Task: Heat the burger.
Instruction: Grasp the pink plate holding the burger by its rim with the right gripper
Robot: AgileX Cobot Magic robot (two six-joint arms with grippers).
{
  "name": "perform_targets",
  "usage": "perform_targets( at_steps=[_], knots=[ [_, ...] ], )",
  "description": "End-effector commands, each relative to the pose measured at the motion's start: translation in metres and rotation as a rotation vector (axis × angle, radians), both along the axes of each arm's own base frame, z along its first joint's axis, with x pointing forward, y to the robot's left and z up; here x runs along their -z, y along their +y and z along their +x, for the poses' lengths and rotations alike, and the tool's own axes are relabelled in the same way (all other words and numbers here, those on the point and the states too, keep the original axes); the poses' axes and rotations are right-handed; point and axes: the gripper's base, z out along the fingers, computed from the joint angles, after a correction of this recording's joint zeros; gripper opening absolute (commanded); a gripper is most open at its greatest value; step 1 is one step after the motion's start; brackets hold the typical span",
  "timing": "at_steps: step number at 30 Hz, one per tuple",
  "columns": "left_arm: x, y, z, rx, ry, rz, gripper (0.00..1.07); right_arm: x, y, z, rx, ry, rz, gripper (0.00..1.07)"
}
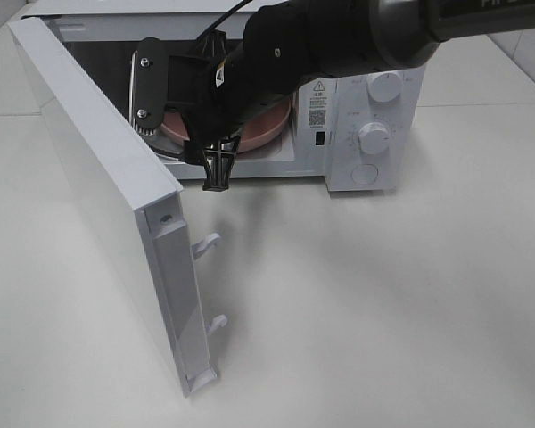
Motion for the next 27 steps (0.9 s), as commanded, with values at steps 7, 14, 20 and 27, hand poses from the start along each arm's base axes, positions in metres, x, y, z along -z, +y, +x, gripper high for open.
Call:
perform_targets(
  at_steps=[7,14,20,27],
  knots=[
    [0.0,0.0,-0.002,-0.002,-0.028,-0.018,0.0,-0.004,-0.002,0.006,0.012,-0.024,0.02,0.65],
    [0.0,0.0,-0.002,-0.002,-0.028,-0.018,0.0,-0.001,-0.007,0.01,0.048,-0.007,0.033,0.64],
    [0.0,0.0,-0.002,-0.002,-0.028,-0.018,0.0,0.012,-0.006,0.011,0.048,0.015,0.013,0.64],
    [0.0,0.0,-0.002,-0.002,-0.028,-0.018,0.0,0.027,-0.003,0.015,0.039,0.005,0.009,0.64]
  ],
)
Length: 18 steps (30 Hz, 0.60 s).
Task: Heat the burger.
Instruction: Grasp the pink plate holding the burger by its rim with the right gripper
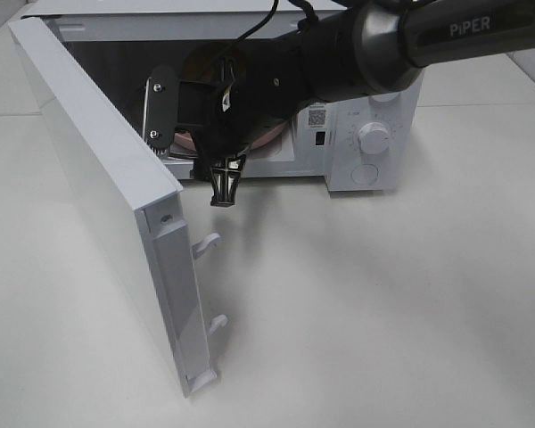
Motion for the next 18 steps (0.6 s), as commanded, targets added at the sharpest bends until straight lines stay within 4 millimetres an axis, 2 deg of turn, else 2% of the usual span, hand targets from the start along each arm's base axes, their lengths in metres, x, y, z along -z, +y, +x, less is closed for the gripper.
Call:
perform_targets(
  at_steps=[1,6,8,9,18],
  knots=[
    [0.0,0.0,-0.002,-0.002,-0.028,-0.018,0.0,-0.003,0.001,0.004,0.003,-0.03,0.025,0.64],
    [0.0,0.0,-0.002,-0.002,-0.028,-0.018,0.0,-0.006,-0.001,0.009,0.01,-0.06,0.049,0.64],
    [0.0,0.0,-0.002,-0.002,-0.028,-0.018,0.0,-0.003,-0.002,0.011,0.02,-0.053,0.05,0.64],
    [0.0,0.0,-0.002,-0.002,-0.028,-0.018,0.0,0.0,-0.009,0.017,0.044,-0.045,0.049,0.64],
    [0.0,0.0,-0.002,-0.002,-0.028,-0.018,0.0,0.015,-0.016,0.024,0.08,-0.012,0.04,0.64]
  ],
)
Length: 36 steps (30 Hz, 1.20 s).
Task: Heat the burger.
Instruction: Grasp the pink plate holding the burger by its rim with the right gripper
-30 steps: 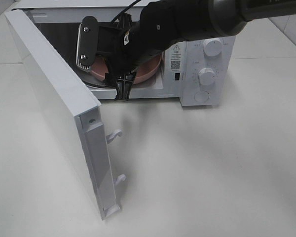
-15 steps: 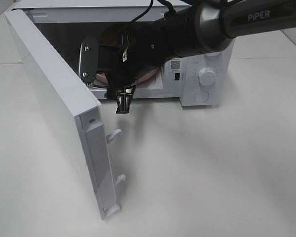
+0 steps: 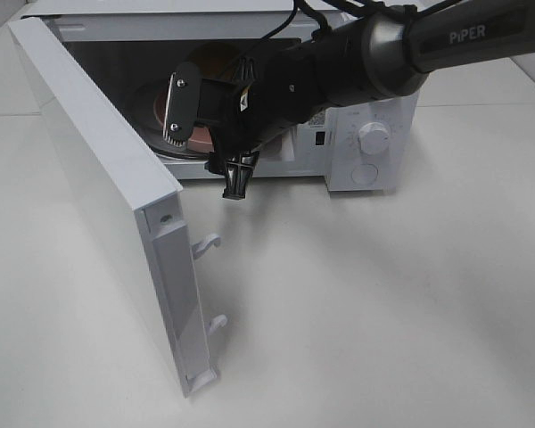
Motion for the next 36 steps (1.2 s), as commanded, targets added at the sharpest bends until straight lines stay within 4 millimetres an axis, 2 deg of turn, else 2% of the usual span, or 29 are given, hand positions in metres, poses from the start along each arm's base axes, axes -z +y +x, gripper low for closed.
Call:
perform_targets(
  at_steps=[1,9,18,26,36],
  knots=[
    [0.0,0.0,-0.002,-0.002,-0.027,-0.017,0.0,0.008,-0.002,0.004,0.012,0.009,-0.005,0.64],
    [0.0,0.0,-0.002,-0.002,-0.027,-0.017,0.0,0.013,0.0,0.006,0.001,-0.012,0.001,0.64],
    [0.0,0.0,-0.002,-0.002,-0.027,-0.017,0.0,0.012,-0.013,0.018,0.028,-0.033,0.006,0.64],
    [0.0,0.0,-0.002,-0.002,-0.027,-0.017,0.0,0.013,-0.013,0.018,0.025,-0.038,0.008,0.64],
    [0.0,0.0,-0.002,-0.002,-0.027,-0.017,0.0,0.018,-0.005,0.028,0.031,-0.043,0.017,0.64]
  ],
)
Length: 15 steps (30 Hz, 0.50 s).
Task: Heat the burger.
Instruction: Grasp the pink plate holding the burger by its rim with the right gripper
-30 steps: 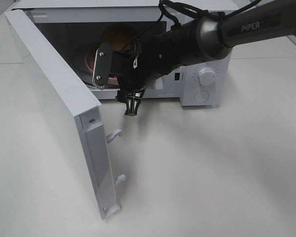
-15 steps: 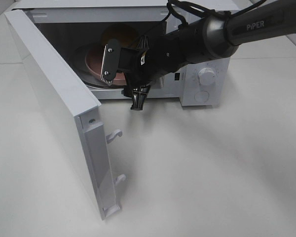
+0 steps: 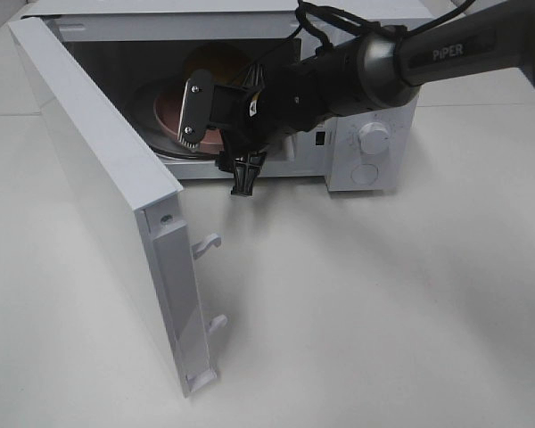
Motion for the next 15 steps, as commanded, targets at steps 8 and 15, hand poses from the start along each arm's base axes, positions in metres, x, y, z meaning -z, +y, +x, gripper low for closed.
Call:
perform_targets(
  at_steps=[8,15],
  knots=[
    [0.0,0.0,-0.002,-0.003,-0.027,-0.017,0.0,0.014,0.003,0.006,0.01,0.015,-0.004,0.57],
    [0.0,0.0,-0.002,-0.004,-0.027,-0.017,0.0,0.016,0.003,0.006,0.023,0.026,0.006,0.41]
  ],
)
